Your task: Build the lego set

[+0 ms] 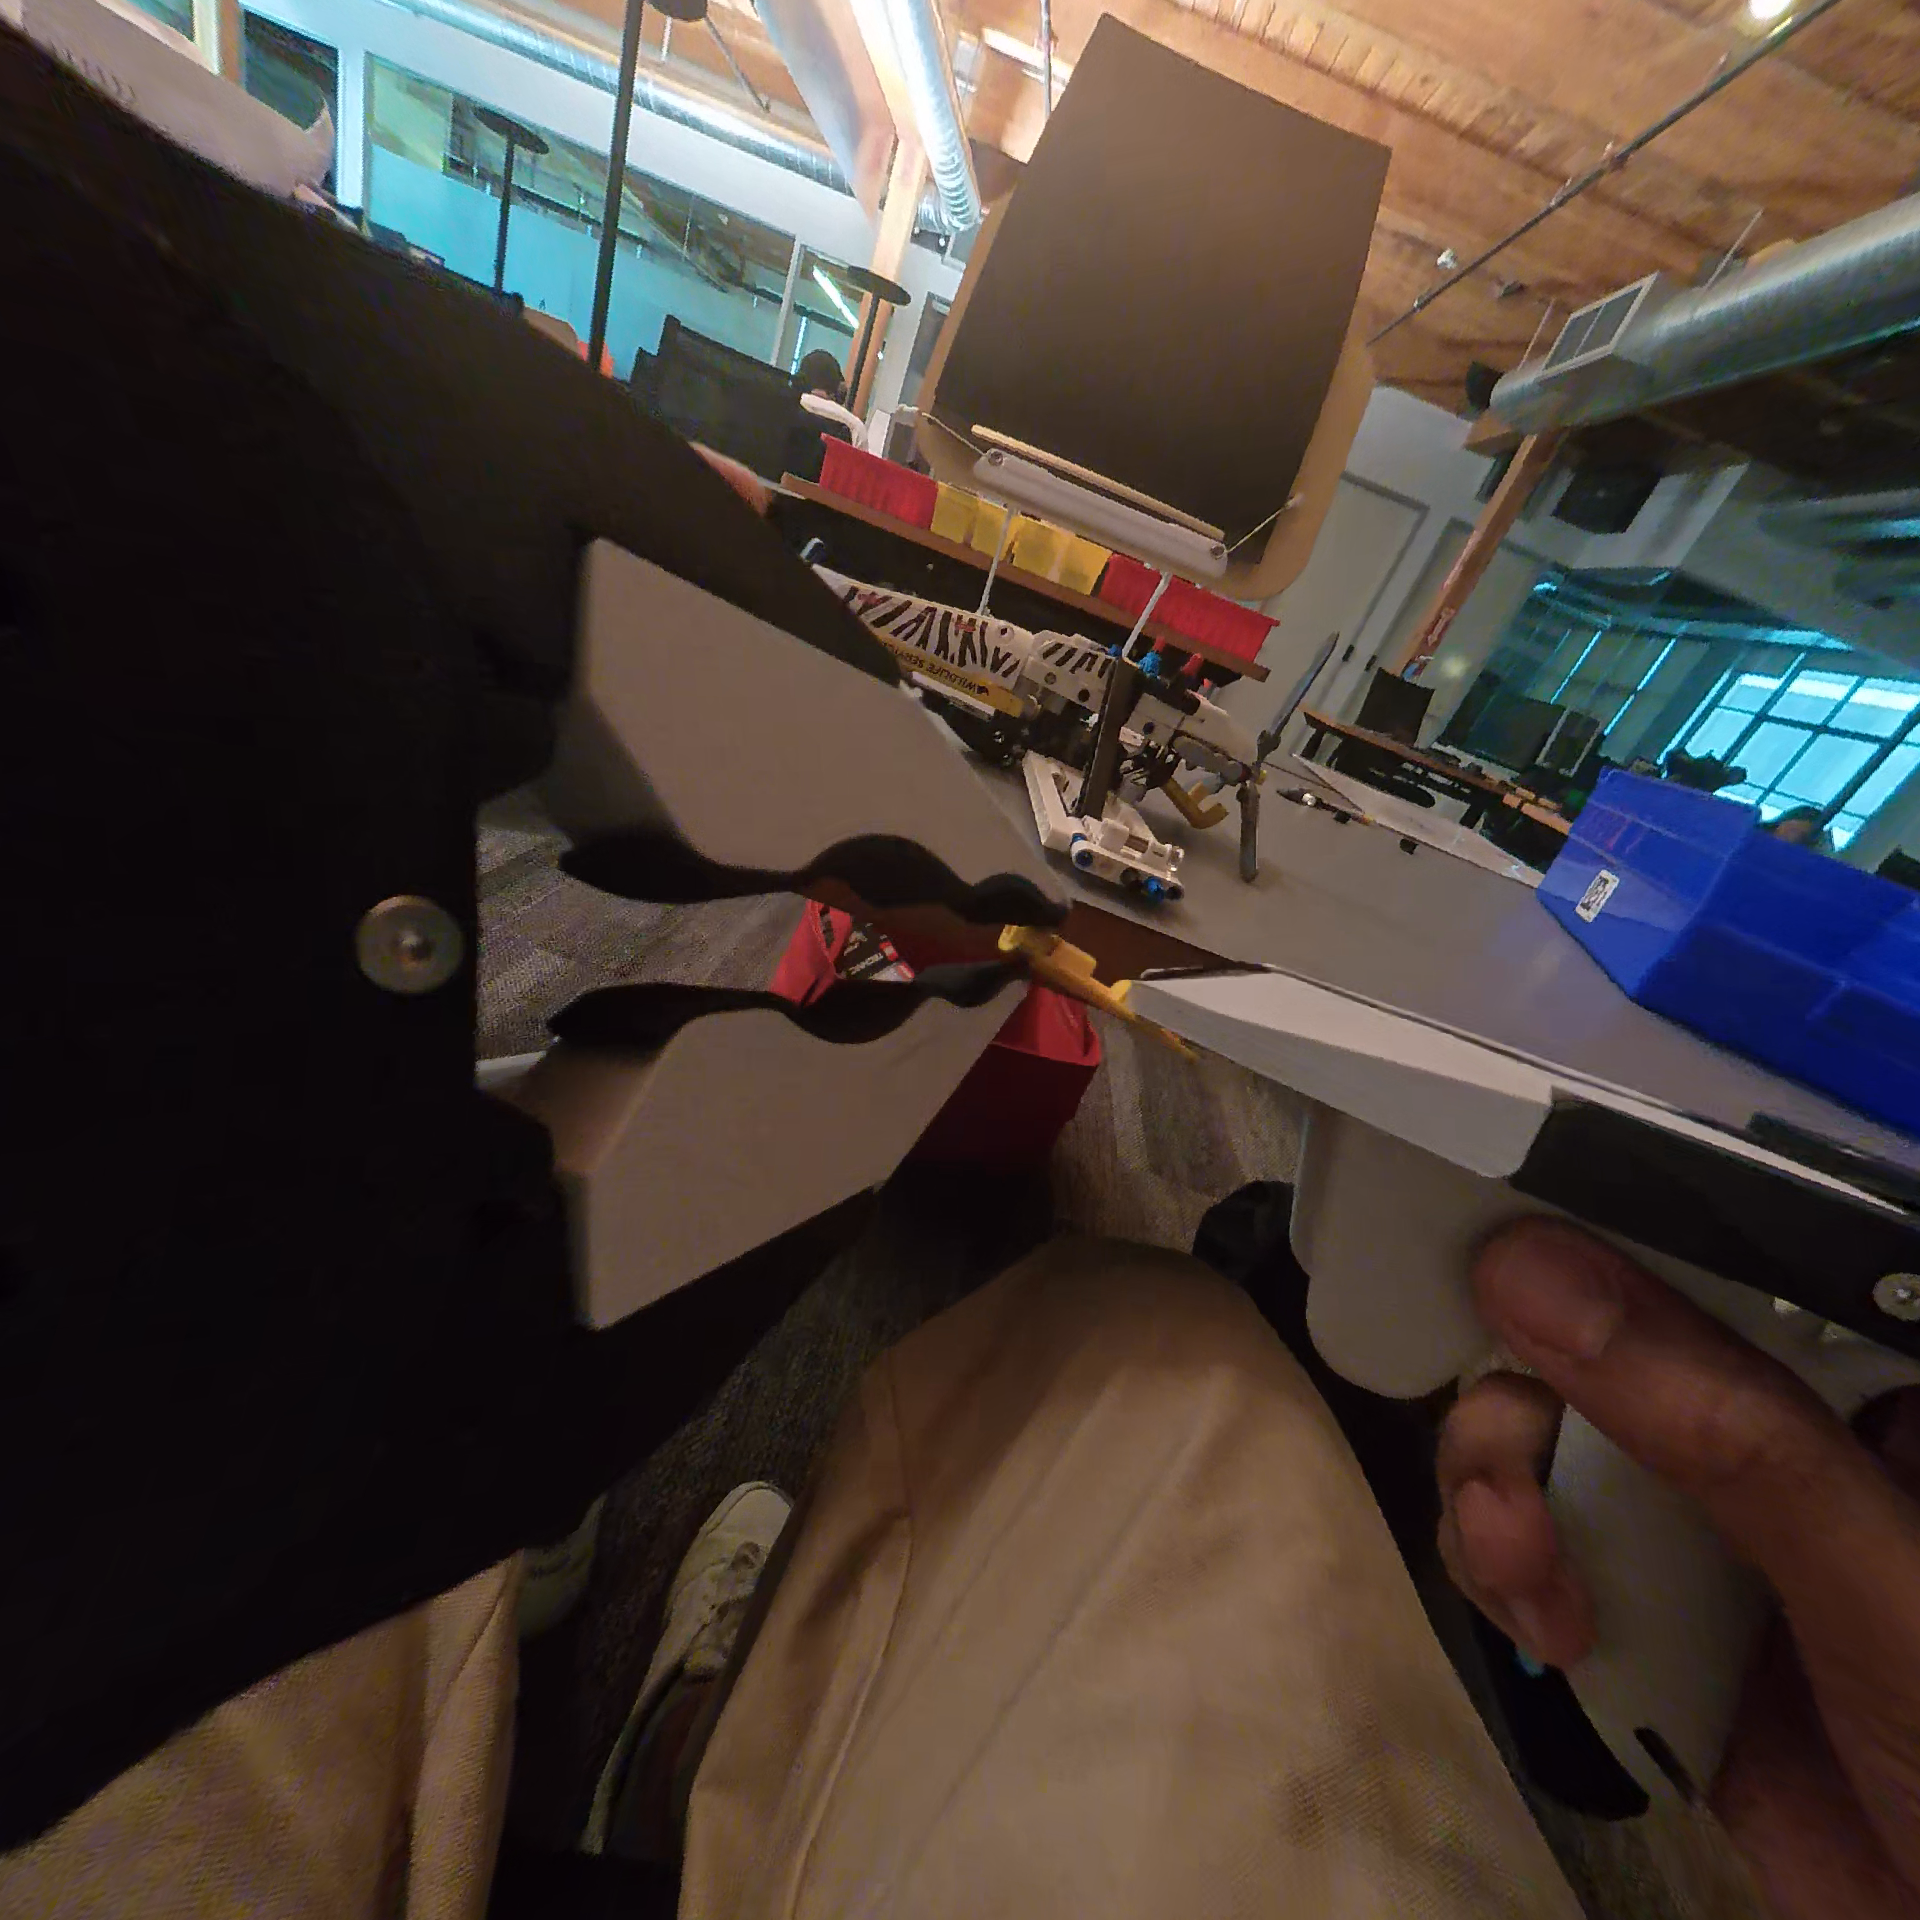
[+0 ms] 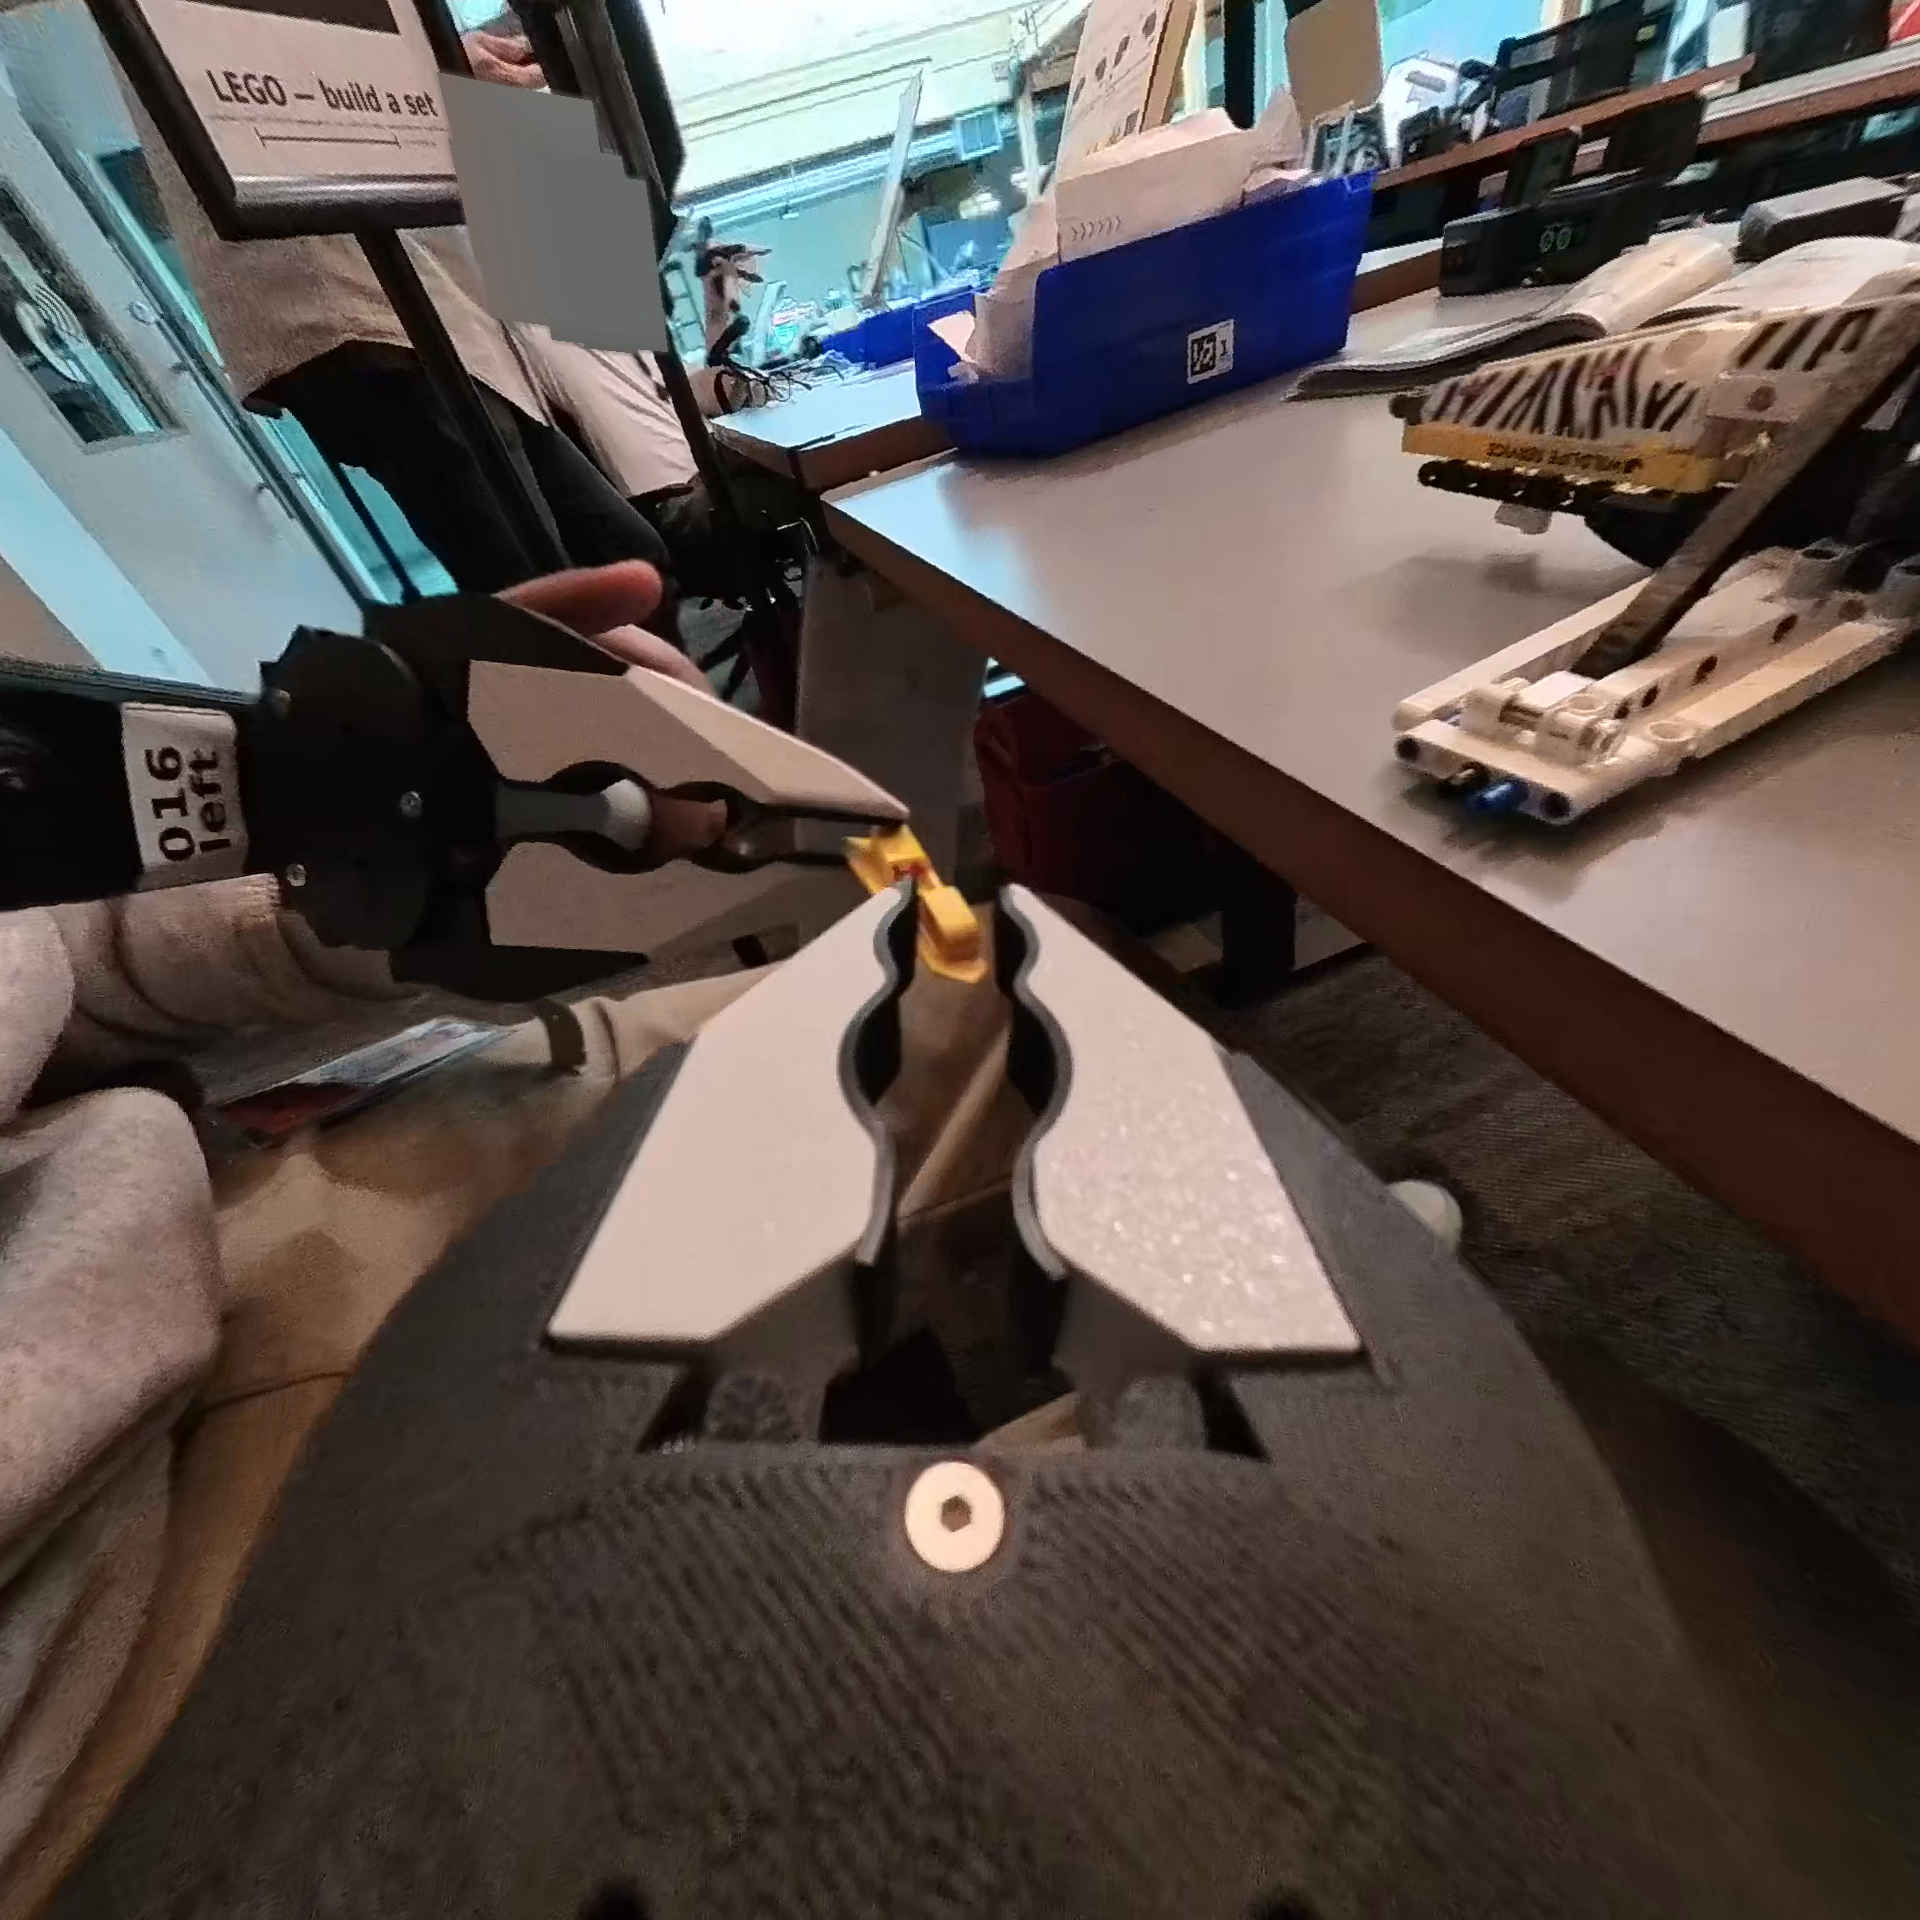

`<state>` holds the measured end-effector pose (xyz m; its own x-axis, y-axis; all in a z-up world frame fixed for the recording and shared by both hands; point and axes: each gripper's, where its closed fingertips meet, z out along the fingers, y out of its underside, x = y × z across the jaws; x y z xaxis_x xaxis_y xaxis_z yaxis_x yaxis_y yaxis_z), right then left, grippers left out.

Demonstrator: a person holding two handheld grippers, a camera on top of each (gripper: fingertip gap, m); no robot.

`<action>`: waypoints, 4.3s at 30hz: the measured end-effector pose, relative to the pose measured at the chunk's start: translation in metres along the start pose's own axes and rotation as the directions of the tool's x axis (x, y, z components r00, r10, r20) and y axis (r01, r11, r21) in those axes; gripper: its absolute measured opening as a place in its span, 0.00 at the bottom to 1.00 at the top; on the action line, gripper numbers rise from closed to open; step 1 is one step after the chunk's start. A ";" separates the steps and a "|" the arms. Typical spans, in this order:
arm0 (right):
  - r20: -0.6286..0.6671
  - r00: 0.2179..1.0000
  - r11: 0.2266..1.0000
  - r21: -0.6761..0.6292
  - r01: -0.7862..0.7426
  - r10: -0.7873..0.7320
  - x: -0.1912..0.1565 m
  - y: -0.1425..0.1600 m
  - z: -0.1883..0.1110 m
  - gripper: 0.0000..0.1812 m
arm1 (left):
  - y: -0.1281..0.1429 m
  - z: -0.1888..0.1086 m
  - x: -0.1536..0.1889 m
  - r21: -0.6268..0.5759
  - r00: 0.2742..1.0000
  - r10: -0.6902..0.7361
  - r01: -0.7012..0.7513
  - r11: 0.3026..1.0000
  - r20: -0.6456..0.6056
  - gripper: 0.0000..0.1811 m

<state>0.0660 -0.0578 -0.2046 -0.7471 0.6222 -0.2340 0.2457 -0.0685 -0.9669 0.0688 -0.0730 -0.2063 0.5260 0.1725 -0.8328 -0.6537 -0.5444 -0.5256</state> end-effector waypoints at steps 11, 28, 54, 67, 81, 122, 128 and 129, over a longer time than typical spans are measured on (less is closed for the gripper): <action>0.136 0.987 0.995 0.042 -0.089 0.082 -0.015 -0.010 -0.004 0.03 | -0.011 -0.004 -0.009 0.071 0.996 -0.018 0.011 0.997 0.092 0.03; 0.050 0.994 0.995 0.032 -0.097 0.095 0.000 -0.007 -0.006 0.03 | 0.016 0.011 0.004 -0.005 0.906 -0.416 0.417 0.909 -0.079 0.28; -0.094 0.982 0.925 0.332 0.186 -0.164 0.061 -0.127 -0.050 0.03 | 0.014 0.067 -0.075 0.163 0.525 -0.810 0.851 0.499 -0.262 0.14; 0.005 1.000 0.996 0.093 0.015 -0.016 0.082 -0.085 -0.020 0.03 | 0.020 0.063 -0.050 -0.086 0.317 -0.869 0.923 0.375 -0.381 0.23; -0.020 0.997 0.984 -0.168 0.065 -0.070 0.081 -0.023 0.008 0.03 | 0.033 0.074 -0.031 -0.087 0.578 -0.771 0.782 0.617 -0.269 0.17; -0.174 0.900 0.915 -0.138 0.379 -0.399 0.071 -0.042 0.026 0.03 | 0.003 0.069 -0.056 -0.305 -0.638 -0.614 0.766 -0.566 -0.464 0.00; -0.184 0.884 0.902 -0.133 0.411 -0.430 0.070 -0.047 0.027 0.03 | 0.007 0.072 -0.062 -0.304 -0.670 -0.575 0.735 -0.607 -0.470 0.00; -0.183 0.875 0.893 -0.131 0.429 -0.448 0.068 -0.047 0.028 0.03 | 0.008 0.071 -0.063 -0.305 -0.683 -0.556 0.719 -0.625 -0.473 0.00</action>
<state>-0.0138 -0.0335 -0.1778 -0.6512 0.7178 0.2465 -0.0201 0.3084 -0.9510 -0.0082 -0.0295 -0.1702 0.2615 -0.2035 0.9435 0.9523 0.2139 -0.2178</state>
